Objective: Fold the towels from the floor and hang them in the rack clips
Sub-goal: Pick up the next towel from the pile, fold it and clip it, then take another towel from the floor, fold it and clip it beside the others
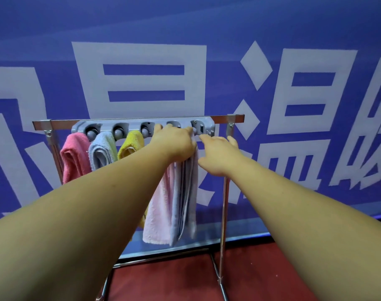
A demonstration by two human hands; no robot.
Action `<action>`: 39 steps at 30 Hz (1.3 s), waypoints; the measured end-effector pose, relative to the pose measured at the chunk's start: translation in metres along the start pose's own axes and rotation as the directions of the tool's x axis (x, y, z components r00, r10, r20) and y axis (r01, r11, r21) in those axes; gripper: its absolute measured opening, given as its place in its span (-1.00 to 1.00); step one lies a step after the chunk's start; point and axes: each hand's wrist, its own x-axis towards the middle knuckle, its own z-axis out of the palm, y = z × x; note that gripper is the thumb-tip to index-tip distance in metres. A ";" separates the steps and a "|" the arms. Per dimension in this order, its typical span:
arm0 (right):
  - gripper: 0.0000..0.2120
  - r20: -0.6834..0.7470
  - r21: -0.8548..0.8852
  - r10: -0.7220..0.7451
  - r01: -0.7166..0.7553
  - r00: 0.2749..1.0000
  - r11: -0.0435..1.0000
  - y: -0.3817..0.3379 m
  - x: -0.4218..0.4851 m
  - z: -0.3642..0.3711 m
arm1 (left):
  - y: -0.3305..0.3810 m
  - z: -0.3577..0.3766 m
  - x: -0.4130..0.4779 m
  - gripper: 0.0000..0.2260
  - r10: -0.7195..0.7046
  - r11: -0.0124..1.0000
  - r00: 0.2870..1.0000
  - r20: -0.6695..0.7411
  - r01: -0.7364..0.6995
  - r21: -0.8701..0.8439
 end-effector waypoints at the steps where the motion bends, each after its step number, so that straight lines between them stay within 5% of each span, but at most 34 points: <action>1: -0.41 0.001 0.000 0.007 -0.007 1.000 1.000 0.002 -0.003 0.000 | 0.002 -0.002 -0.002 -0.53 -0.008 1.000 1.000 0.021 0.008 0.003; 10: -0.40 0.153 0.022 0.167 -0.172 0.974 0.985 0.022 -0.055 0.007 | 0.010 -0.001 -0.058 -0.37 0.033 0.996 0.998 -0.061 -0.038 -0.087; 13: -0.44 0.171 0.031 0.198 -0.206 0.965 0.978 0.021 -0.080 0.002 | 0.011 -0.007 -0.081 -0.45 0.035 0.997 0.998 -0.044 -0.039 -0.072; 20: -0.47 0.239 0.013 0.231 -0.241 0.943 0.971 0.013 -0.144 0.021 | 0.018 0.021 -0.156 -0.27 0.021 0.997 0.995 0.095 -0.014 -0.070; 30: -0.55 0.499 0.019 0.257 -0.306 0.828 0.952 0.026 -0.247 0.198 | 0.035 0.209 -0.271 -0.20 -0.008 0.984 0.907 0.421 0.082 -0.158; 39: -0.50 0.771 -0.010 0.295 -0.452 0.565 0.892 0.068 -0.328 0.405 | 0.065 0.416 -0.335 -0.16 0.020 0.957 0.700 0.714 0.193 -0.216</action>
